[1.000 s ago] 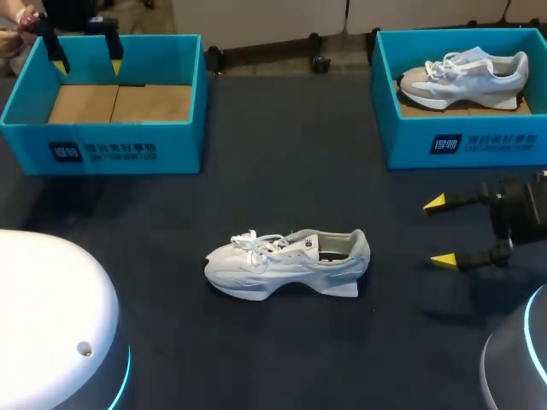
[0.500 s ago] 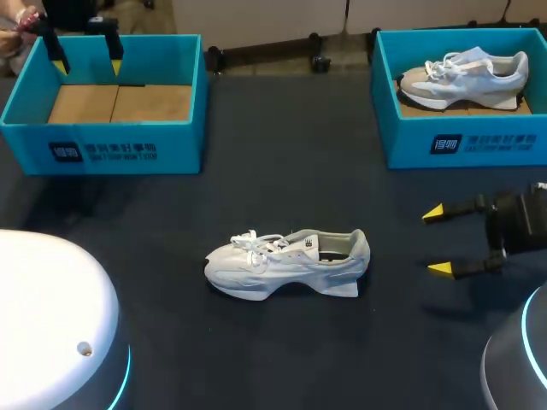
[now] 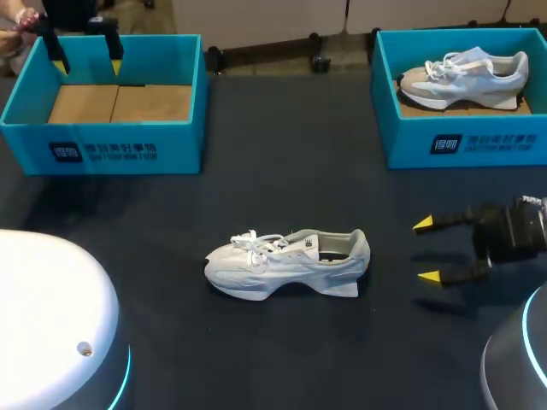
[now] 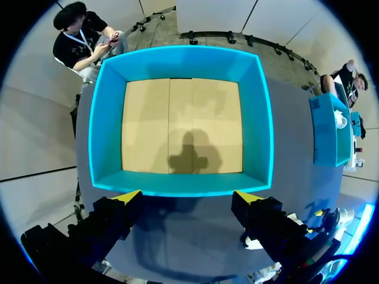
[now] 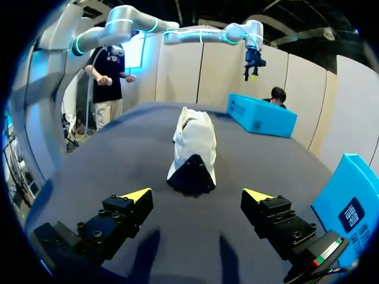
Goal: Take the shoe out of the shoebox, open the shoe tongue, remove and reinsert the insole, then place the shoe into the shoebox
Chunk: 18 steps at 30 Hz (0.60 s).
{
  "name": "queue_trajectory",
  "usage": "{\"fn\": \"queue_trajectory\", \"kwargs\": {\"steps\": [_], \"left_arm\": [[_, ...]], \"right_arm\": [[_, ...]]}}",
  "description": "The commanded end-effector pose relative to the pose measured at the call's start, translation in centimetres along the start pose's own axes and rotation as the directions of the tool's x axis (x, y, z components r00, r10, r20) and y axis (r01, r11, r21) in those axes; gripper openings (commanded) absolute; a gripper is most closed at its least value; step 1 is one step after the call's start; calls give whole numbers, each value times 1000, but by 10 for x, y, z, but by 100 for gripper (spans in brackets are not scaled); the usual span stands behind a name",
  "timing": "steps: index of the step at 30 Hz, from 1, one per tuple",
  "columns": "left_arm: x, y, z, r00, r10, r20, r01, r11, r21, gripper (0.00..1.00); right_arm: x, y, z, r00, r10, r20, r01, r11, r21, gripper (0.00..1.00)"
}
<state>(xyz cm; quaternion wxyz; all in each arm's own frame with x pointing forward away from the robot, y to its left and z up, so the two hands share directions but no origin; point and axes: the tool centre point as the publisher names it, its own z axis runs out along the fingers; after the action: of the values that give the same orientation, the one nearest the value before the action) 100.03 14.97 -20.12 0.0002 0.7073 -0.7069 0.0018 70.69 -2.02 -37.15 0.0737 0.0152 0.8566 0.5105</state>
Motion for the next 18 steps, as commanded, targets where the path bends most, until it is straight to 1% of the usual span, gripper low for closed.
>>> {"fn": "queue_trajectory", "kwargs": {"steps": [1, 3, 18], "left_arm": [[0, 0, -1, 1000, 0, 1, 0, 1000, -1, 100], [0, 0, -1, 1000, 0, 1, 0, 1000, -1, 100], [0, 0, -1, 1000, 0, 1, 0, 1000, -1, 100]], "right_arm": [[0, -8, 5, 1000, 7, 4, -7, 1000, -5, 100], [0, -10, 6, 1000, 10, 4, -10, 1000, -7, 100], [0, -10, 6, 1000, 14, 3, -14, 1000, -9, 100]]}}
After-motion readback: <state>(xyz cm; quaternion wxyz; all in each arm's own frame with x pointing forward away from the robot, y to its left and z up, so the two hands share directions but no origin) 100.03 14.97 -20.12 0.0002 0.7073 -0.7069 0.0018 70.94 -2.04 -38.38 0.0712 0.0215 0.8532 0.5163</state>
